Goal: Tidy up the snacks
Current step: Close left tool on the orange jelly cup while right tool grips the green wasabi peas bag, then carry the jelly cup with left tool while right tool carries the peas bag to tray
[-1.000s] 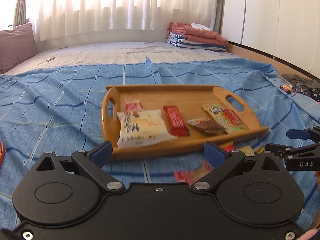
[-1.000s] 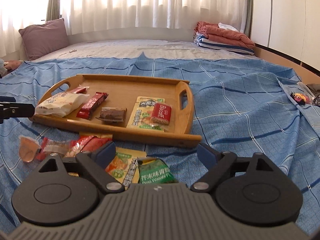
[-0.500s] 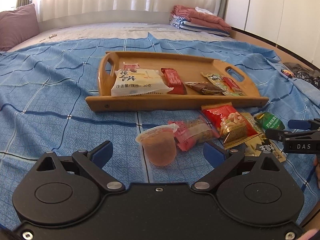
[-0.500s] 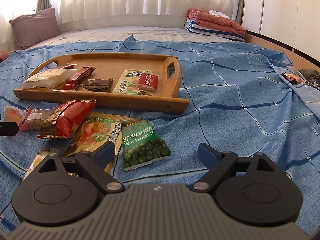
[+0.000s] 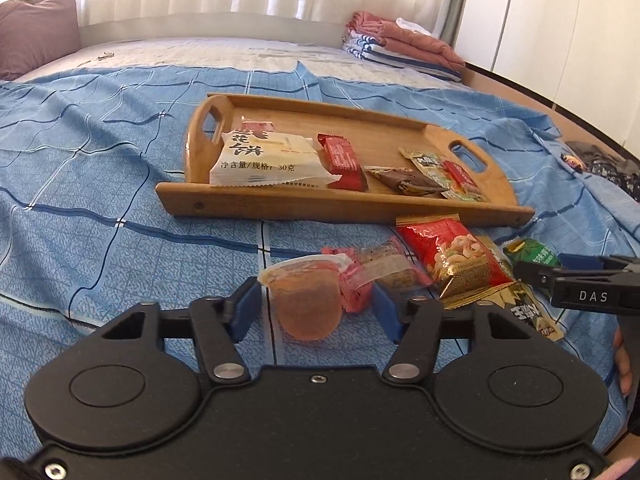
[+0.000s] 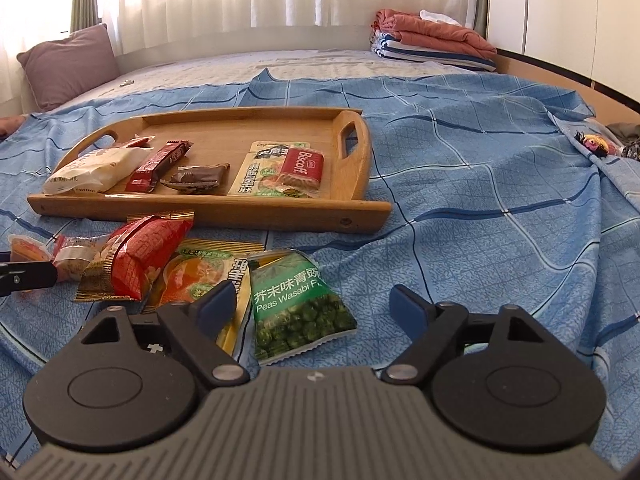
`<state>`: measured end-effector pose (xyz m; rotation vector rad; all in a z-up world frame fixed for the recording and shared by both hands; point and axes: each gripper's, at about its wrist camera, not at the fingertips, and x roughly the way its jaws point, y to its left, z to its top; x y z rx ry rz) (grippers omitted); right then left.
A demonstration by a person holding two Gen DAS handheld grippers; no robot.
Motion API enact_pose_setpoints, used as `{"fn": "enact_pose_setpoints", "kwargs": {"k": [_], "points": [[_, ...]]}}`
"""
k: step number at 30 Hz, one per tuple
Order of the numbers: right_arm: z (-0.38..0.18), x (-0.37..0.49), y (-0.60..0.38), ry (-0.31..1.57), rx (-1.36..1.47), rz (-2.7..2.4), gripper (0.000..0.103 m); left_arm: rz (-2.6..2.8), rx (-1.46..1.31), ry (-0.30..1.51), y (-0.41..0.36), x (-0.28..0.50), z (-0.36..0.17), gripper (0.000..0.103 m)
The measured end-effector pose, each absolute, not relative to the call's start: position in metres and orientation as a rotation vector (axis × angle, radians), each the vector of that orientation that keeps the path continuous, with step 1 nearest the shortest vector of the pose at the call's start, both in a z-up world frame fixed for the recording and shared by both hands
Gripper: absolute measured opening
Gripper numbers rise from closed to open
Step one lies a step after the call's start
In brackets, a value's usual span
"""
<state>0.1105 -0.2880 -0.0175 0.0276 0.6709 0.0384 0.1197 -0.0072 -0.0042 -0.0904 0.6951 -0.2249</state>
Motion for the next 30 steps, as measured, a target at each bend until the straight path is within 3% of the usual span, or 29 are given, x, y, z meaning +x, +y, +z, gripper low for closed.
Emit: {"fn": "enact_pose_setpoints", "kwargs": {"k": [1, 4, 5, 19, 30], "points": [[-0.017, 0.110, -0.288, 0.674, 0.032, 0.044, 0.079, -0.225, -0.094, 0.696, -0.006, 0.120, -0.004, 0.039], [-0.014, 0.109, -0.285, 0.672, 0.027, 0.059, 0.056, -0.227, -0.109, 0.705, -0.004, 0.120, -0.002, 0.039], [-0.013, 0.108, -0.284, 0.671, 0.021, 0.061, 0.053, -0.226, -0.106, 0.705, -0.004, 0.119, -0.002, 0.039], [0.016, 0.106, -0.285, 0.607, 0.084, 0.069, 0.048, -0.236, -0.103, 0.660, 0.000, 0.114, 0.029, 0.039], [0.058, 0.151, -0.299, 0.562, 0.159, 0.051, 0.049, -0.256, -0.143, 0.614, 0.002, 0.169, 0.081, 0.034]]}}
